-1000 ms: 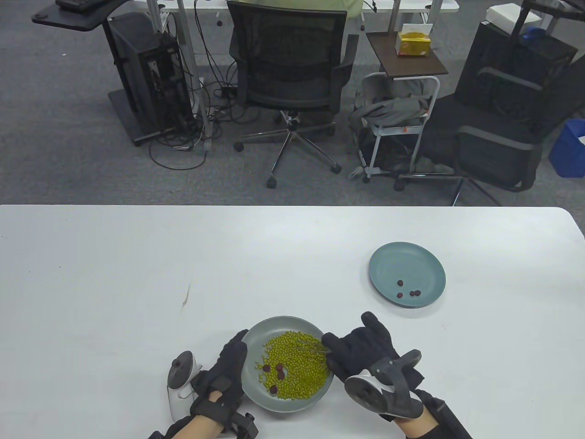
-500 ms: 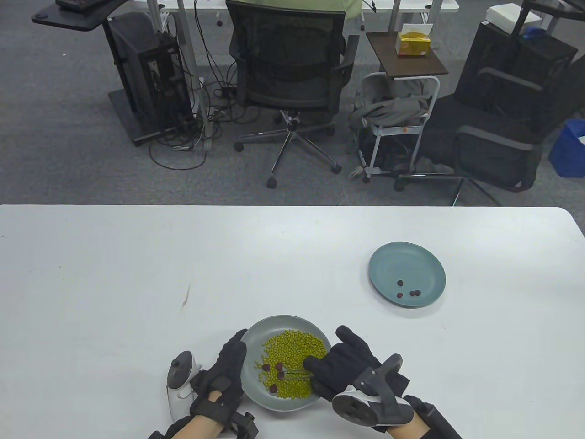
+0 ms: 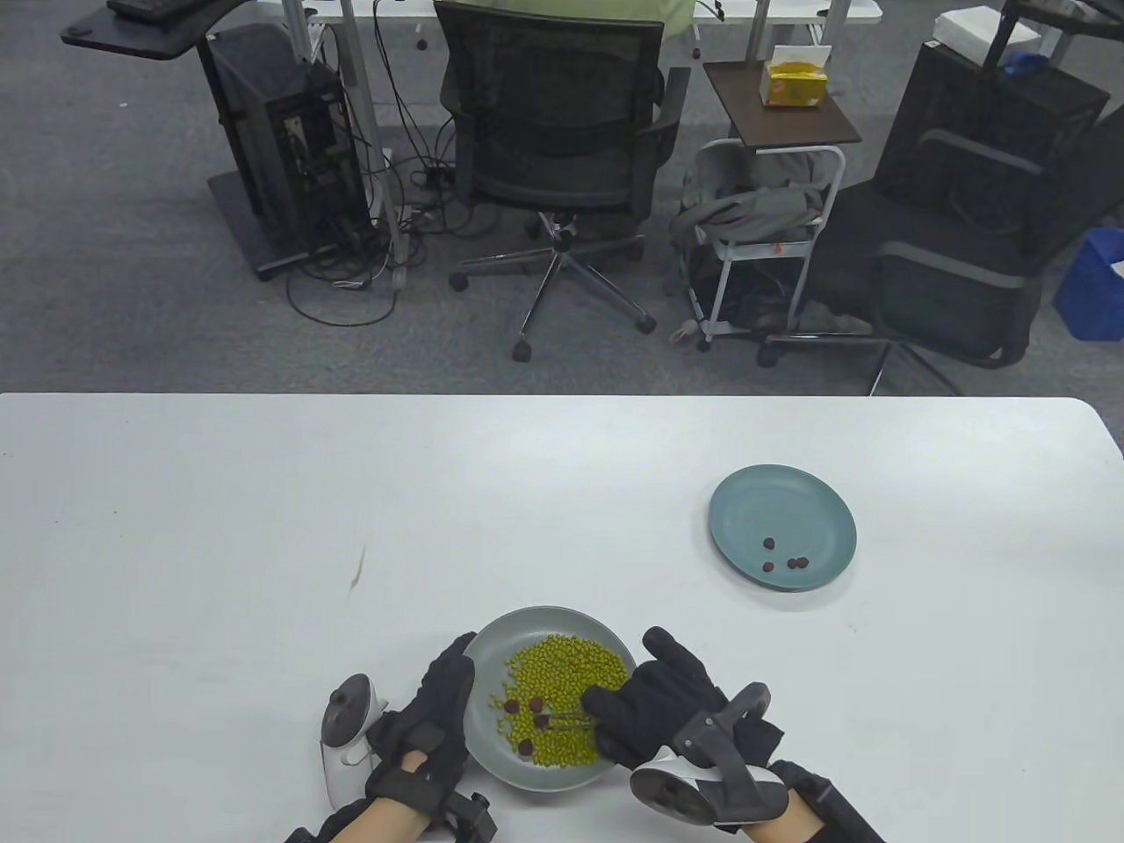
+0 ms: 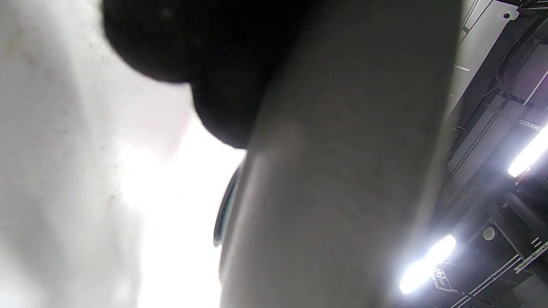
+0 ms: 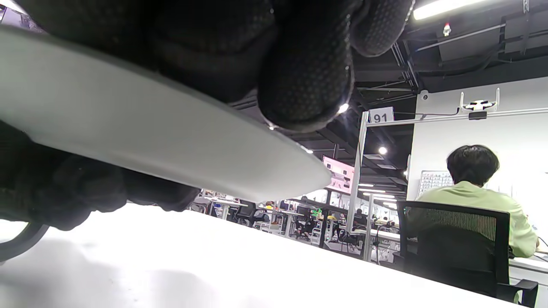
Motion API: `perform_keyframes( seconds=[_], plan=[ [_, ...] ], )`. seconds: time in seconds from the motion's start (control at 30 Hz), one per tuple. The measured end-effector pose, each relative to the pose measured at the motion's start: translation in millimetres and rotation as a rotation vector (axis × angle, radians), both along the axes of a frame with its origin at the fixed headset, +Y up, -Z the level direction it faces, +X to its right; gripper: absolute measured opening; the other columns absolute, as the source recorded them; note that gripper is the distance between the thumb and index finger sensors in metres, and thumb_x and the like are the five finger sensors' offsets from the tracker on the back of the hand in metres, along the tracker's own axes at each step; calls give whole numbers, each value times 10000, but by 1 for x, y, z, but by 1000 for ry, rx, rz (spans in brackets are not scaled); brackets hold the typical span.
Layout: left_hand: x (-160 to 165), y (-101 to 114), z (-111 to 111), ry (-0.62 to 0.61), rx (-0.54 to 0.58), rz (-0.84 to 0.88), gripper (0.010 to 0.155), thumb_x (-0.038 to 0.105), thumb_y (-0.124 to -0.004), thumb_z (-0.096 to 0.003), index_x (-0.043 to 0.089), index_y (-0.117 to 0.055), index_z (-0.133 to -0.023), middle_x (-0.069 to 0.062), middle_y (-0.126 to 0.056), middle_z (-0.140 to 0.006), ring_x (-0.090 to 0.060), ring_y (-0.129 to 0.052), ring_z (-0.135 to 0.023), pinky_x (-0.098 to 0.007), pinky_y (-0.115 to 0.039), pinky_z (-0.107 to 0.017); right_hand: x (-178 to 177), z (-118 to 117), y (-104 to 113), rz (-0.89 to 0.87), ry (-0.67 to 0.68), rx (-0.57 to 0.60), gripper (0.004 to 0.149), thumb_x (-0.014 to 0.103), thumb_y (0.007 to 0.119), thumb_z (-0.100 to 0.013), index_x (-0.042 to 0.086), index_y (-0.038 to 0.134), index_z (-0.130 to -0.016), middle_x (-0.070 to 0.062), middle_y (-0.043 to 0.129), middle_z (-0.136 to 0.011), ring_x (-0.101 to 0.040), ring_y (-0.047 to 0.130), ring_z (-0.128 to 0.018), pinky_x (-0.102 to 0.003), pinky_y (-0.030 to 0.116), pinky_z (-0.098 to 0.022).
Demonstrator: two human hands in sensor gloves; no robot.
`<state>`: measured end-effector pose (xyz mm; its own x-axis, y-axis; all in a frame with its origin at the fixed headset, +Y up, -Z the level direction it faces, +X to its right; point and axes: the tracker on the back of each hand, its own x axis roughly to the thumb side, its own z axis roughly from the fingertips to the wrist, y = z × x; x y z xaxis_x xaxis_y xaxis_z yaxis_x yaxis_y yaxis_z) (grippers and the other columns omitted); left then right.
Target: Pick cranberries with tweezers into plate
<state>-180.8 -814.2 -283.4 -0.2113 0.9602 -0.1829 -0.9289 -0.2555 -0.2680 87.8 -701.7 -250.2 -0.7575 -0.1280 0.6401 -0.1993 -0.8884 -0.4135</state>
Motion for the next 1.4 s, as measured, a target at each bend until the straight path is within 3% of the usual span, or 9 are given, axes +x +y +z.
perform_keyframes(
  seconds=[0.43,0.63,0.87,1.17,1.4],
  plan=[
    [1,0,0,-5,-2,3,625,526,-573,-542,222,-363,-1047,-71,-695,-947,-240,-1056,-410,-316,-910,-233,17,-7,9,-96,-44,-3,462,530,734,-348,317,864,-737,167,901,-462,-103,909,-559,-461,501,-756],
    [1,0,0,-3,0,8,625,526,-572,-542,222,-364,-1046,-70,-696,-947,-238,-1057,-409,-315,-911,-231,41,-18,21,-171,-121,9,461,529,732,-350,318,860,-740,168,899,-465,-103,907,-561,-462,501,-756],
    [1,1,0,-6,3,8,625,526,-573,-542,222,-363,-1047,-72,-696,-947,-239,-1055,-410,-316,-909,-232,90,-42,31,-254,-300,29,462,526,731,-353,318,856,-746,167,897,-472,-105,905,-566,-464,497,-757],
    [1,1,1,-7,3,7,624,526,-573,-543,223,-364,-1046,-73,-695,-947,-242,-1054,-411,-317,-909,-232,172,-101,-18,-264,-755,-161,462,517,726,-366,309,850,-759,165,895,-481,-112,902,-571,-476,499,-750],
    [2,0,1,-13,1,8,625,527,-573,-542,223,-364,-1046,-71,-695,-947,-240,-1055,-410,-316,-909,-233,184,-126,-43,-202,-921,-281,464,504,713,-375,302,840,-772,159,891,-495,-123,897,-580,-482,494,-747]
  ],
)
